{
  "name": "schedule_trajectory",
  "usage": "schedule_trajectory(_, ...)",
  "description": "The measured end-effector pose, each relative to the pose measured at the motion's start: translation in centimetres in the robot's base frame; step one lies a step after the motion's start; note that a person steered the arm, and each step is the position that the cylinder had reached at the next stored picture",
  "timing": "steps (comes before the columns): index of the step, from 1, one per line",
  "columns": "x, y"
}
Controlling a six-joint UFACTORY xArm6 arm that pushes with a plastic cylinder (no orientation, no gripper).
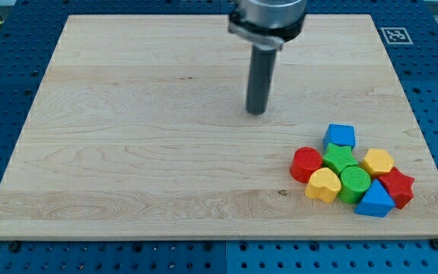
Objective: Point at the blue triangle
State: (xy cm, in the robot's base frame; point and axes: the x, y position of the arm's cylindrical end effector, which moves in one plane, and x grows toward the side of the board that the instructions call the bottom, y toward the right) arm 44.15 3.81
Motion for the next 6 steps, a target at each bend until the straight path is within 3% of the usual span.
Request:
schedule_trajectory(1,4.7,-2.8)
schedule_trajectory(3,17.7,-1.4)
schedule_trajectory(4,17.8,0.7)
schedule_trajectory(6,17.7,10.9)
